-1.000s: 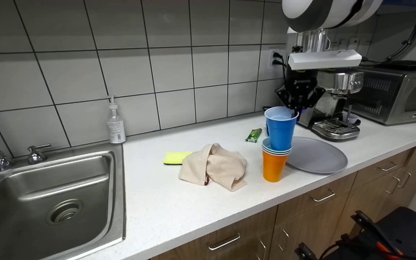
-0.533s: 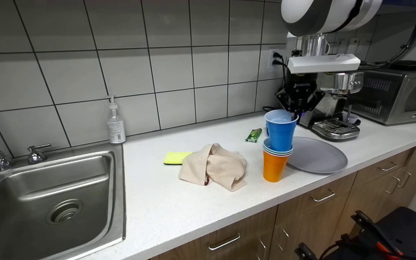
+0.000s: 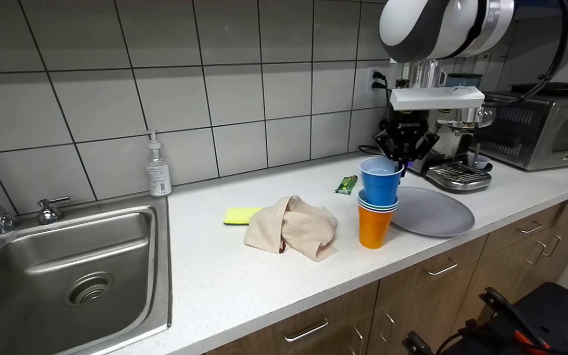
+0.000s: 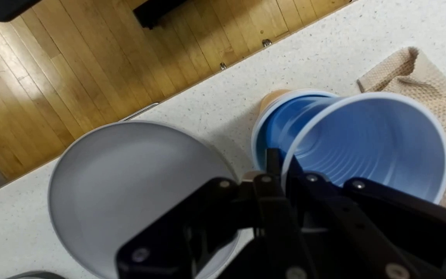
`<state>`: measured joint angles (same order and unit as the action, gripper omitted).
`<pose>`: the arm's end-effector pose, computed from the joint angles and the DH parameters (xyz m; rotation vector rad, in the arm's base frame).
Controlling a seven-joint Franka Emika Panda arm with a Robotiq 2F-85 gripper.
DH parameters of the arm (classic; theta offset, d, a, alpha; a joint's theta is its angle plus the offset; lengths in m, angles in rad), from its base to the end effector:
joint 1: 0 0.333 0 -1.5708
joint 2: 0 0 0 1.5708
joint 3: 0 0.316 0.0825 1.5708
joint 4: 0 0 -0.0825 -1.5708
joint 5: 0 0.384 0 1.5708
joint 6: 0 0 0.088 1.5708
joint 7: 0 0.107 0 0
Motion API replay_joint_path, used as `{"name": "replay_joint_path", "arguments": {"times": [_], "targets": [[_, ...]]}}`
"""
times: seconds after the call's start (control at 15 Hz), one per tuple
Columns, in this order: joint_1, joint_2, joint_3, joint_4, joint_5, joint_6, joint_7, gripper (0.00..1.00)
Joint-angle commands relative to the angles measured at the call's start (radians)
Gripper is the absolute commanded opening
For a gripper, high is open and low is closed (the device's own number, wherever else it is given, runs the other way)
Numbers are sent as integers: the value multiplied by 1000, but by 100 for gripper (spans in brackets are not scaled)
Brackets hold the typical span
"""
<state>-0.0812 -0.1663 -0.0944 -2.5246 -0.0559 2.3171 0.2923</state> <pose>0.4351 -0.0777 0.3336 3.0431 -0.6605 -0.0624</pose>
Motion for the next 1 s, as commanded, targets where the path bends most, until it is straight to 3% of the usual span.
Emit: {"name": "replay_joint_path", "arguments": {"times": [0.0, 0.07, 0.13, 0.27, 0.8, 0.93], "targets": [[-13, 47, -1, 36, 31, 12, -47, 1], [-12, 55, -1, 42, 30, 10, -51, 1], [-11, 62, -1, 46, 30, 9, -54, 26], [-9, 75, -1, 56, 30, 8, -59, 37], [-8, 80, 1, 64, 28, 4, -58, 98], [-7, 76, 2, 62, 28, 5, -55, 100]]}}
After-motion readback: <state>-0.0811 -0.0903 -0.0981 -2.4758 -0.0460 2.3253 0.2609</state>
